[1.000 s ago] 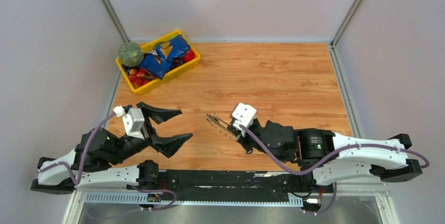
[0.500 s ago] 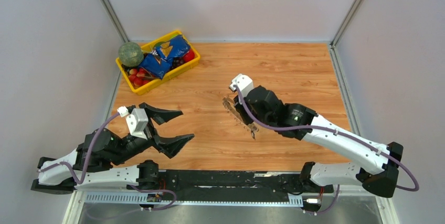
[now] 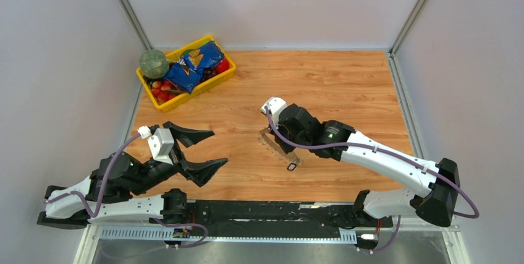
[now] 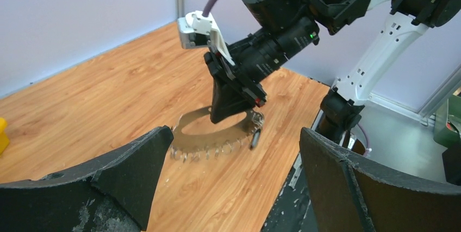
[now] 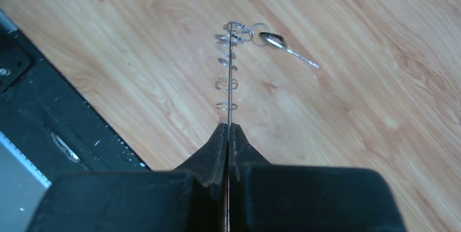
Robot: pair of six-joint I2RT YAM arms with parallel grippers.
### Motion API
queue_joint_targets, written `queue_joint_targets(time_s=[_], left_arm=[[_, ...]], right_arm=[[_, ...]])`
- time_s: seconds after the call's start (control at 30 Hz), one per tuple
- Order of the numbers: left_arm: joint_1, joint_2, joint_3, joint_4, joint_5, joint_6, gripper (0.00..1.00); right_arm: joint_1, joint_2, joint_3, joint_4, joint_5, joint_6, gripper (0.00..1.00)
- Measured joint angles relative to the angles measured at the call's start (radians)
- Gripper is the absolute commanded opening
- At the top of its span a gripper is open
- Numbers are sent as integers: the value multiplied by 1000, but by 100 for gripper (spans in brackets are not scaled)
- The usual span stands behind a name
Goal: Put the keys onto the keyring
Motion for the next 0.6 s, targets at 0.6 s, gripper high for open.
queue_joint_targets(time_s=[0.6], left_arm=[[0, -10, -1, -1, -7, 0, 99]], right_arm=[[-46, -92, -1, 5, 7, 12, 0]])
